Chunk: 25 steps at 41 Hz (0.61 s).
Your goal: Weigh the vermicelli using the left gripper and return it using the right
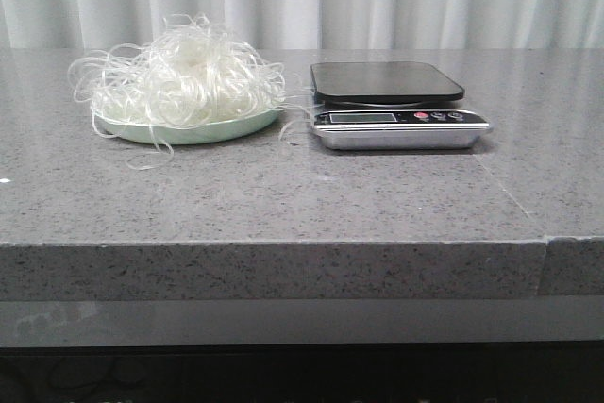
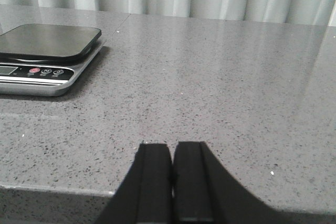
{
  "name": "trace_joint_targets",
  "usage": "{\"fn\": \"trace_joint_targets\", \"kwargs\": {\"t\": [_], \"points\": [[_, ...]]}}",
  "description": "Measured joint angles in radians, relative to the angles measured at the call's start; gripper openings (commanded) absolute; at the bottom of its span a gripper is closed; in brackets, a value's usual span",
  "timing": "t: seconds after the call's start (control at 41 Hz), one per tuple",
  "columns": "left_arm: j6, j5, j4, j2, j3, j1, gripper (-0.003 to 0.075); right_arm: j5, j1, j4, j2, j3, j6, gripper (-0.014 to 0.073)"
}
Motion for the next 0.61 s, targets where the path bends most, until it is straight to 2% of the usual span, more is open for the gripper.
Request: {"fn": "trace_joint_targets", "kwargs": {"t": [0.171, 0.439, 0.513, 0.61], "points": [[0.000, 0.122, -0.036, 0.012, -0.180, 0.000, 0.0145, 0.000, 0.000, 0.000, 0.000, 0.000, 0.000, 0.0151], [0.000, 0.282, -0.036, 0.230, -0.503, 0.000, 0.0148, 0.000, 0.000, 0.000, 0.000, 0.000, 0.000, 0.0151], [0.000, 0.372, -0.036, 0.307, -0.579, 0.000, 0.0163, 0.000, 0.000, 0.000, 0.000, 0.000, 0.000, 0.0151], [0.000, 0.492, -0.036, 0.412, -0.671, 0.000, 0.0239, 0.000, 0.000, 0.000, 0.000, 0.000, 0.000, 0.0151]]}}
